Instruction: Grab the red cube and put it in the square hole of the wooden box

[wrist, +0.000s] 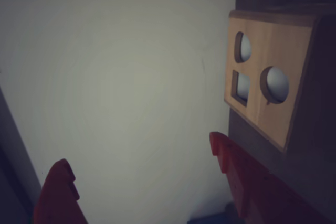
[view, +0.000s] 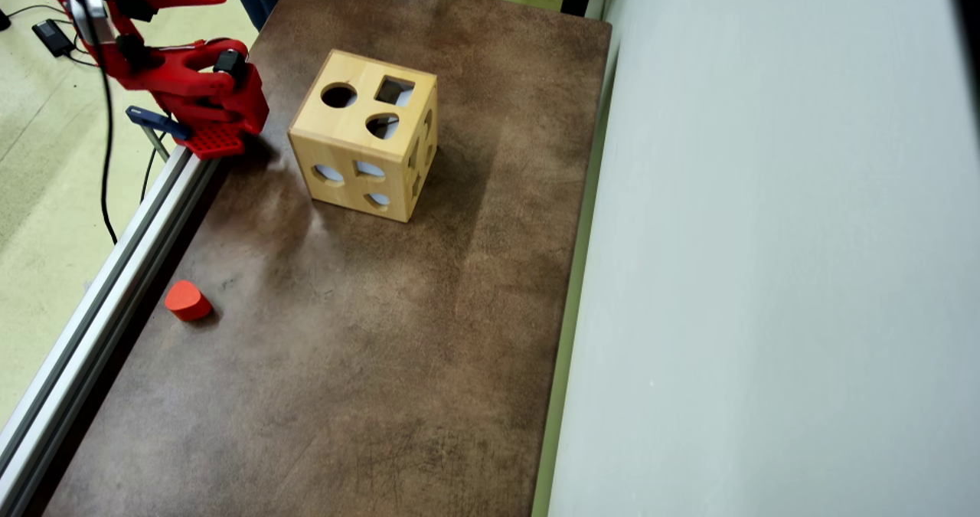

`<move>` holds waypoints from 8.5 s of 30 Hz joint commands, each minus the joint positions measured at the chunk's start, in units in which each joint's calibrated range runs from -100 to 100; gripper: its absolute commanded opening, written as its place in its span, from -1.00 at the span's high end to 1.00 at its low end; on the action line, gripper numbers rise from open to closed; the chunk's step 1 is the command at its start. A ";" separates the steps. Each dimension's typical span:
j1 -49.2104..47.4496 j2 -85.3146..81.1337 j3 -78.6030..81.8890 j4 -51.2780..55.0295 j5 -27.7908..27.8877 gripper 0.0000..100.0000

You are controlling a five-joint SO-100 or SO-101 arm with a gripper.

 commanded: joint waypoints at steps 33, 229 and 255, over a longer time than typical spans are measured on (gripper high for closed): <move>0.37 0.09 1.75 0.65 0.34 0.95; 0.37 0.09 1.75 0.65 0.34 0.95; 0.37 0.09 1.75 0.65 0.34 0.95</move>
